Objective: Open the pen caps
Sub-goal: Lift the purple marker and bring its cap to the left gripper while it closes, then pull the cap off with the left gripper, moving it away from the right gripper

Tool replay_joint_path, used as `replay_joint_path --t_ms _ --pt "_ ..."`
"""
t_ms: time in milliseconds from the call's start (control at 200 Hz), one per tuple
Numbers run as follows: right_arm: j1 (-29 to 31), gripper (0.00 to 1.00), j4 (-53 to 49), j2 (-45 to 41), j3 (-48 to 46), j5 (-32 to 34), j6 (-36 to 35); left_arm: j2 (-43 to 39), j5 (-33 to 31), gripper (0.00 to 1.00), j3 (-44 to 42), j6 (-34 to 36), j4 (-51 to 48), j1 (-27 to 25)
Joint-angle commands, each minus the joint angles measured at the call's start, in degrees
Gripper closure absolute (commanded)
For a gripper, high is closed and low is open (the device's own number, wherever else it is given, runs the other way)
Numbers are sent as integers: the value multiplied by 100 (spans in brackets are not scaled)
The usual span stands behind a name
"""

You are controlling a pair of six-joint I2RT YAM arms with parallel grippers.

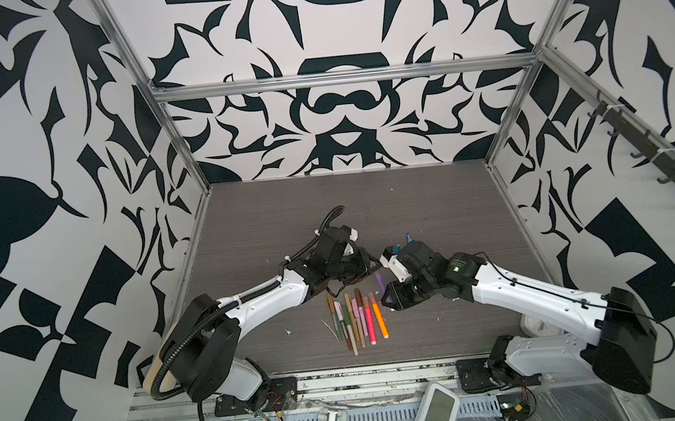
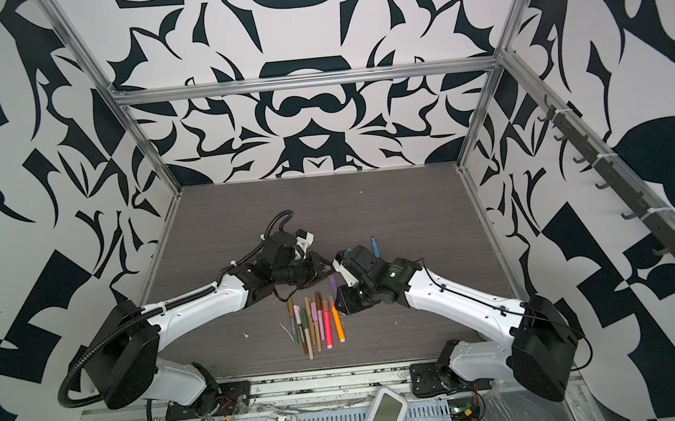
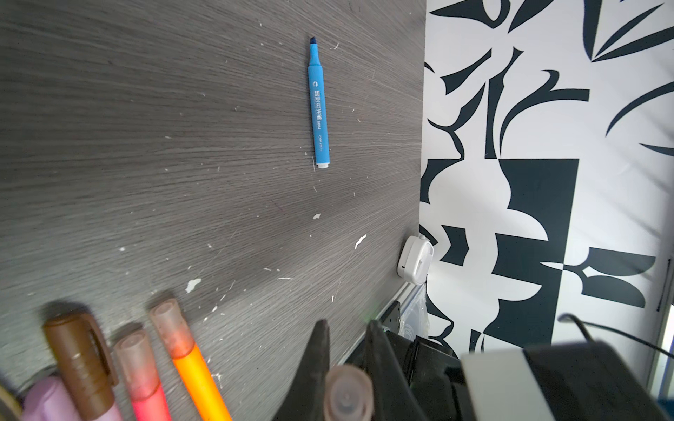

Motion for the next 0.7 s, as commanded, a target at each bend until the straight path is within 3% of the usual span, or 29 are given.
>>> replay_joint_path --t_ms 0,80,125,155,315,470,560,700 --pt "-127 67 257 86 253 -132 -65 -148 105 100 -88 7 2 -1" --pt "-163 72 315 138 288 -201 -74 -139 129 100 -89 -9 2 -5" --pt "-172 86 350 161 298 -216 -82 -133 136 100 -96 -1 2 -5" --pt "-174 100 360 162 298 -225 -81 -135 120 100 -105 -1 -7 -5" --pt "-186 100 380 143 127 -266 -31 -85 -140 100 62 196 -303 123" --pt "-159 100 909 20 -546 -476 378 657 119 100 1597 1504 -1798 1531" --pt "-98 100 1408 -269 -1138 -512 794 1091 122 100 2277 1748 -2233 2370" --pt "-66 100 1430 -822 -1592 -280 988 1428 80 100 2671 1883 -2382 2545"
